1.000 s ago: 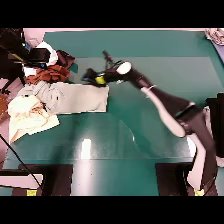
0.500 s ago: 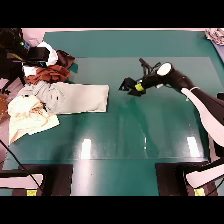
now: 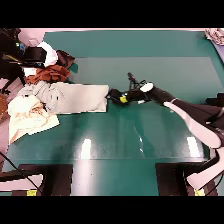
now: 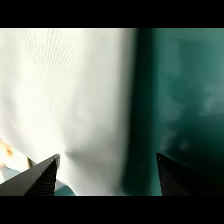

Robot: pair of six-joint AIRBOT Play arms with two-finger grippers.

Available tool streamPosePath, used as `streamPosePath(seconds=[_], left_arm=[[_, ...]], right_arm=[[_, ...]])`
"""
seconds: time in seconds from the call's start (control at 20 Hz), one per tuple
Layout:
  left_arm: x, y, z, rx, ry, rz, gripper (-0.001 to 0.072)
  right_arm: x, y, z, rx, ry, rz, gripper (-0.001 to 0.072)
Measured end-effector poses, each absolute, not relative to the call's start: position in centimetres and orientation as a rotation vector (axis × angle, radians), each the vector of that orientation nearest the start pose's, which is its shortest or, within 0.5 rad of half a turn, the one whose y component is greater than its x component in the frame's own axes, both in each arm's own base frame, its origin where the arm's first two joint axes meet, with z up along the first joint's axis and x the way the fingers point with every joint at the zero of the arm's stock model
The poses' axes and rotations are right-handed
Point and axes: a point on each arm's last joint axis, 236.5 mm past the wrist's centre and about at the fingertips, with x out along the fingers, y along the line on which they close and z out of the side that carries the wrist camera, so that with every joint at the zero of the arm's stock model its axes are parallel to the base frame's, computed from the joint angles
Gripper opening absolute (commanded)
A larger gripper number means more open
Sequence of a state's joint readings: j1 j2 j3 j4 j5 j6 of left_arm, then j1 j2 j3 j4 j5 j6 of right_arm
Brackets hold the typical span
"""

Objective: Fold the shirts.

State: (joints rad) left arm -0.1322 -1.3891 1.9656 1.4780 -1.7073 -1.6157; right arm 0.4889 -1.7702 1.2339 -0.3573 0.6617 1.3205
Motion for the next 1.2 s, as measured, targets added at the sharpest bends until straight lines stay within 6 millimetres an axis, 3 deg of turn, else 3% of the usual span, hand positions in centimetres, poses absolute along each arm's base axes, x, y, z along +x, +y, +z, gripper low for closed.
streamPosePath(seconds=[0.05,0.1,0.15,0.2,0.35,0.45,0.5,0.6,0.65,0.8,0.9,1.05,1.2], left_arm=[[39.0,-7.4,20.9,-0.005,1.142,-0.182,0.0059],[39.0,-7.4,20.9,-0.005,1.143,-0.182,0.0059],[38.9,-7.4,20.9,-0.005,1.147,-0.181,0.0059],[38.8,-7.3,20.9,-0.004,1.149,-0.181,0.0059],[38.7,-7.3,20.9,-0.004,1.152,-0.181,0.0059],[38.7,-7.3,20.9,-0.004,1.152,-0.182,0.0059],[38.7,-7.3,20.9,-0.004,1.152,-0.182,0.0059],[38.7,-7.5,20.9,-0.006,1.152,-0.186,0.0059],[38.7,-7.7,20.9,-0.010,1.153,-0.195,0.0059],[38.5,-8.6,21.0,-0.027,1.154,-0.234,0.0059],[38.3,-9.3,21.1,-0.042,1.154,-0.266,0.0059],[38.2,-10.3,21.3,-0.064,1.153,-0.306,0.0059],[38.0,-11.0,21.5,-0.081,1.154,-0.334,0.0059]], right_arm=[[41.2,38.7,-6.1,0.809,1.219,0.620,0.0599],[42.0,40.4,-5.9,0.821,1.190,0.636,0.0390],[42.7,41.8,-5.8,0.821,1.165,0.652,0.0070],[43.5,43.2,-5.1,0.827,1.134,0.675,0.0028],[45.2,45.7,-0.2,0.782,1.037,0.798,0.0026],[45.7,45.1,5.3,0.695,0.974,0.875,0.0025],[46.2,43.6,8.0,0.631,0.945,0.876,0.0025],[47.3,38.4,11.9,0.488,0.932,0.795,0.0024],[48.1,34.8,13.8,0.433,0.925,0.724,0.0024],[50.6,20.2,18.6,0.343,0.896,0.407,0.0024],[50.8,9.9,21.4,0.370,0.858,0.194,0.0024],[48.8,-4.8,23.7,0.453,0.804,-0.112,0.0024],[45.1,-15.3,24.4,0.547,0.766,-0.329,0.0024]])
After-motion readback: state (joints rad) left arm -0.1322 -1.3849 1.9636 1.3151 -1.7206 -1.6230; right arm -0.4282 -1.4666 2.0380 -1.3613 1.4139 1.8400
